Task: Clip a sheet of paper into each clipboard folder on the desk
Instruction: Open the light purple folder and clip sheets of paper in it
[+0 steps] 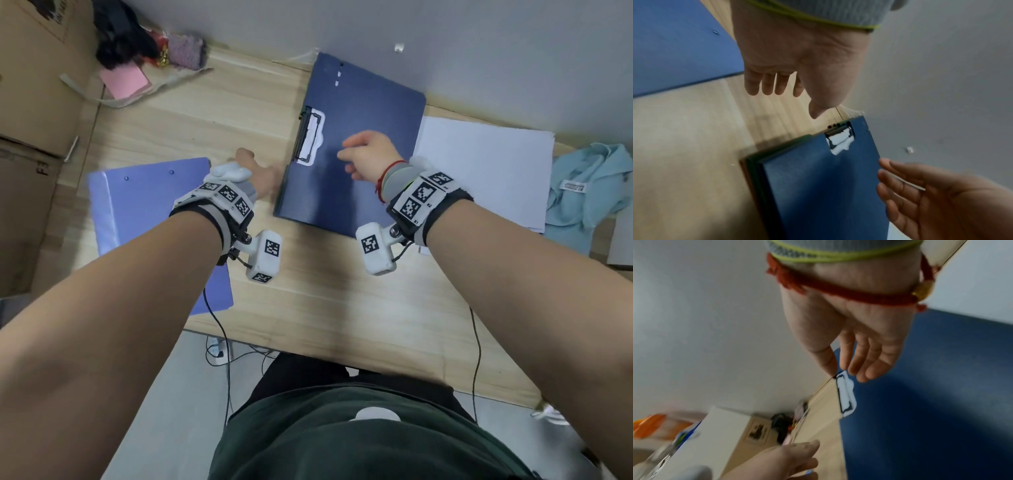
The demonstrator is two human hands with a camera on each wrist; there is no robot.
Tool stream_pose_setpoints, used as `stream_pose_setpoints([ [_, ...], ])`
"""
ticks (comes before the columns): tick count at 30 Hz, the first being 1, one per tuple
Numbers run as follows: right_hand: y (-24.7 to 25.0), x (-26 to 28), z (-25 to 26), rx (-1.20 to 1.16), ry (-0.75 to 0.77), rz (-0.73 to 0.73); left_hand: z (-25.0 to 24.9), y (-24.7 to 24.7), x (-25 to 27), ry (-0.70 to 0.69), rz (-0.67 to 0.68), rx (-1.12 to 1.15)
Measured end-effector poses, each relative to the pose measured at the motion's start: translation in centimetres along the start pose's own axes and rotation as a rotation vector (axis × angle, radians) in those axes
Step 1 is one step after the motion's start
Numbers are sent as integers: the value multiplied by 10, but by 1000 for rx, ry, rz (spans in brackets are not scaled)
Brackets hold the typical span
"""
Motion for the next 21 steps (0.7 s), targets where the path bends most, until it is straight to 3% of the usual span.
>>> stream_pose_setpoints([
  [3,-55,31,15,15,43,221,41,15,3,77,-19,-47],
  [8,-142,64,-4,108,1,390,131,42,18,206,-93,-152],
  [15,-225,94,-26,388,37,444,257,62,38,410,-171,-182],
  [21,-258,101,-21,410,69,425,289,79,53,530,-157,-130],
])
Point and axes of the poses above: each hand's wrist, its own x-axis away from the middle knuckle, its own y-axis out of the back of the hand, z = x × y, the point moved 7 cm from there along -x, towards the middle knuckle, and after that the axes turned 6 degrees about -z, right-handed, at the moved point
